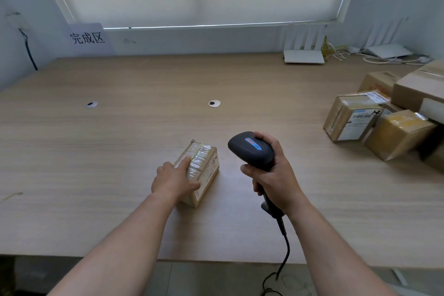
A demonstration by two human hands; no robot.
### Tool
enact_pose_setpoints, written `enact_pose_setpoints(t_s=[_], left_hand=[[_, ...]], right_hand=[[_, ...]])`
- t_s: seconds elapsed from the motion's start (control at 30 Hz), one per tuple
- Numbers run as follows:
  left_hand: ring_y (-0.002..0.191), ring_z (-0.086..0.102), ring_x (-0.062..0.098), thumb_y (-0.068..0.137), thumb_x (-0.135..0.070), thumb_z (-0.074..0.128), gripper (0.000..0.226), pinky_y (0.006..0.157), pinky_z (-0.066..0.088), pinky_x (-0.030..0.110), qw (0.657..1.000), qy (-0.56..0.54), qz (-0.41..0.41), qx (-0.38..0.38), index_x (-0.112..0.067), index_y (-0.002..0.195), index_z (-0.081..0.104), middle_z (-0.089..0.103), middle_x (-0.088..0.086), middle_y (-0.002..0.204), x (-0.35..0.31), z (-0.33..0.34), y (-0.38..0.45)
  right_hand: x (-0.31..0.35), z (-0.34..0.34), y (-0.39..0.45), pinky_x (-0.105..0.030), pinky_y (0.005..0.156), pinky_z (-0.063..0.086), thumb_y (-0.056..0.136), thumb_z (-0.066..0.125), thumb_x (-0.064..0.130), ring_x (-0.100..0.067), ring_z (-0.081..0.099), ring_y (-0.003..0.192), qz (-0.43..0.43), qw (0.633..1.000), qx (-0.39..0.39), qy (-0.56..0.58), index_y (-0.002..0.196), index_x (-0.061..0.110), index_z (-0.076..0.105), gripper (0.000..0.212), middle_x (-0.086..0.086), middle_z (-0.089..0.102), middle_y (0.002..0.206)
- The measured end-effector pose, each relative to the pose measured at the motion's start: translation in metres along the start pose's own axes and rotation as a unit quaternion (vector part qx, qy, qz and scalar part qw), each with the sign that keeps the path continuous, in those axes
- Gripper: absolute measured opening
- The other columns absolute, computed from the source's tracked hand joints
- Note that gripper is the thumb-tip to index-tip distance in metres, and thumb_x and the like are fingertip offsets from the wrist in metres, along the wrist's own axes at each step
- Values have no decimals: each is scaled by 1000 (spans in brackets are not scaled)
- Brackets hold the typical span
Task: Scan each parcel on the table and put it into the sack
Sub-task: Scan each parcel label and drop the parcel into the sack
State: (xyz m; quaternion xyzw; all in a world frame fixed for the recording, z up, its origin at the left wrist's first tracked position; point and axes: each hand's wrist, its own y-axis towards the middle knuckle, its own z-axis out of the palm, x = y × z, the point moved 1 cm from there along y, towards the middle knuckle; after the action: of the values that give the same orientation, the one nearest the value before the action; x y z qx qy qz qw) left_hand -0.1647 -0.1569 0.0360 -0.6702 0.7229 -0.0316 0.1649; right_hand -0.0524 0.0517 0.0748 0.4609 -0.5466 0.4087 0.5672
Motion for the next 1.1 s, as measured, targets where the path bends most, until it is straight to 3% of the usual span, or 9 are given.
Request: enact_pose_setpoints(t_s=[0.1,0.23,0.3,0.37,0.5,0.63,0.83,0.97,1.1], left_hand=[[118,46,34,73,-51,63,86,100,42,38,982,-178,-55,4,-42,147,21,43,16,131,6,1,3],[109,57,27,73,-29,72,90,98,47,44,881,-469,-57,-1,-40,147,22,55,8,129,15,3,1],[97,61,21,82,-13,68,79,85,50,36,850,-525,-39,-4,-35,146,28,61,6,119,14,-1,-1],[92,61,19,84,-8,66,75,78,49,32,843,-538,-27,-6,-31,146,30,63,6,113,14,-7,2],[92,59,20,83,-11,70,73,76,47,29,870,-493,-2,-1,-24,146,36,61,9,118,23,-32,10],[96,52,17,81,-15,73,69,99,41,38,907,-420,34,9,-26,142,44,58,10,126,30,-70,19],[105,53,17,80,-14,75,65,90,39,25,939,-338,57,19,-29,138,49,56,5,125,30,-99,22],[106,53,16,81,-15,74,66,87,37,24,951,-304,61,25,-29,139,47,57,3,123,30,-107,20],[112,52,17,81,-16,74,67,94,37,25,956,-287,58,30,-30,140,46,56,2,127,28,-109,17]], right_hand=[[1,-3,-1,-30,48,44,83,71,-2,-24,50,49,0,1000,0,-1,123,48,49,68,2,60,113],[-1,-5,-2,-30,48,44,81,72,0,-26,49,49,5,1000,9,11,121,51,50,68,0,60,113],[-1,-5,-3,-30,47,43,79,72,2,-26,48,48,8,1000,22,16,120,51,51,67,-2,60,113],[-1,-5,-4,-29,46,43,80,72,0,-27,47,48,12,999,36,14,119,52,52,68,-4,61,112],[1,-5,-6,-28,46,43,74,73,8,-26,47,48,23,997,67,7,118,54,53,67,-8,62,101],[2,-3,-9,-30,47,43,69,72,13,-26,47,47,29,996,88,-1,116,56,53,66,-6,63,101],[3,-2,-11,-30,46,43,76,73,0,-26,47,47,20,995,101,-4,117,54,53,71,-5,64,106],[5,-5,-14,-30,45,43,80,70,-9,-26,47,47,16,993,114,-5,114,55,54,73,-6,63,108],[3,-6,-17,-30,45,43,80,69,-10,-25,47,46,9,992,126,-2,115,53,55,73,-5,63,110]])
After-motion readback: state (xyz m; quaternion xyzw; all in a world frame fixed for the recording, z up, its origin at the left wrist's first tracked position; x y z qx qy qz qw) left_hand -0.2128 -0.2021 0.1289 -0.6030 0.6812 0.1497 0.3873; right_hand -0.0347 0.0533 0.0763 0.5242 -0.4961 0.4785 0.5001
